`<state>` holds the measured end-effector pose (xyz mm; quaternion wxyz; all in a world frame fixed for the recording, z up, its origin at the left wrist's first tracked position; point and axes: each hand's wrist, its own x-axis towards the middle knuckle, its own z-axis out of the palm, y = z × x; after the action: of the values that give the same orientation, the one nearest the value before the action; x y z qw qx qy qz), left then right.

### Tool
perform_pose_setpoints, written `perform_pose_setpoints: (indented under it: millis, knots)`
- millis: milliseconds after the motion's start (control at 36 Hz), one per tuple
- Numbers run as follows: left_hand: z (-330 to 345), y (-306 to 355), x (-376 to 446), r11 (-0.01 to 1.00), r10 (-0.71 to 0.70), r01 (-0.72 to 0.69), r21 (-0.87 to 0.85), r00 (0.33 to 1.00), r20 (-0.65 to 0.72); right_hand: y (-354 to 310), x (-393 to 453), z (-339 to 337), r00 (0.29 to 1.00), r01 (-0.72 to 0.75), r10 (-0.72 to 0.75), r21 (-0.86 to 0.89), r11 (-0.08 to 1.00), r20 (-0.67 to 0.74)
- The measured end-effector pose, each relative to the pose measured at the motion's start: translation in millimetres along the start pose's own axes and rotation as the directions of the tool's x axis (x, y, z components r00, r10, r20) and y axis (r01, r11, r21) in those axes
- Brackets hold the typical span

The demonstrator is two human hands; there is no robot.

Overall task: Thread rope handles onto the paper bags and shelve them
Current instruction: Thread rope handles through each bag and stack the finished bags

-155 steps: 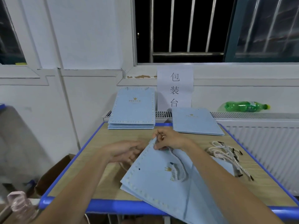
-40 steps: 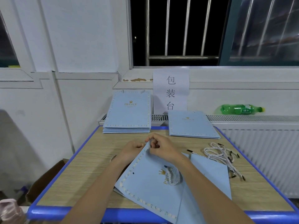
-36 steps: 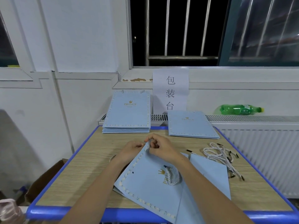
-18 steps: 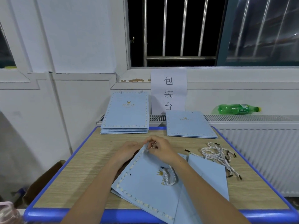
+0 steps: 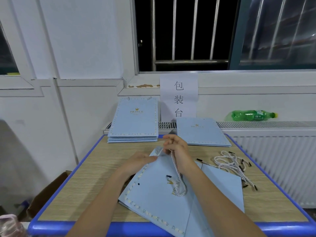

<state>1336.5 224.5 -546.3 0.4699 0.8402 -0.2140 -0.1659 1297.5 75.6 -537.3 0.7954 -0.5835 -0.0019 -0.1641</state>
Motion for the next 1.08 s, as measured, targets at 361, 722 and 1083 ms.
perform_pose_setpoints:
  millis: [361, 722, 1083]
  knots:
    - [-8.2, -5.3, 0.7, 0.979, -0.058, 0.055, -0.195, 0.998, -0.014, -3.7, 1.5, 5.7, 0.999, -0.025, 0.026, -0.017, 1.000, 0.025]
    - [-39.2, -20.7, 2.8, 0.878, -0.261, 0.104, -0.467, 0.922, -0.286, -28.0, 2.6, -17.6, 0.936, 0.048, 0.281, -0.866, 0.498, 0.213]
    - [-39.1, -27.9, 10.0, 0.900, -0.257, 0.094, -0.425, 0.903, -0.343, -82.6, -25.2, -22.0, 0.559, 0.115, 0.623, -0.796, 0.595, 0.547]
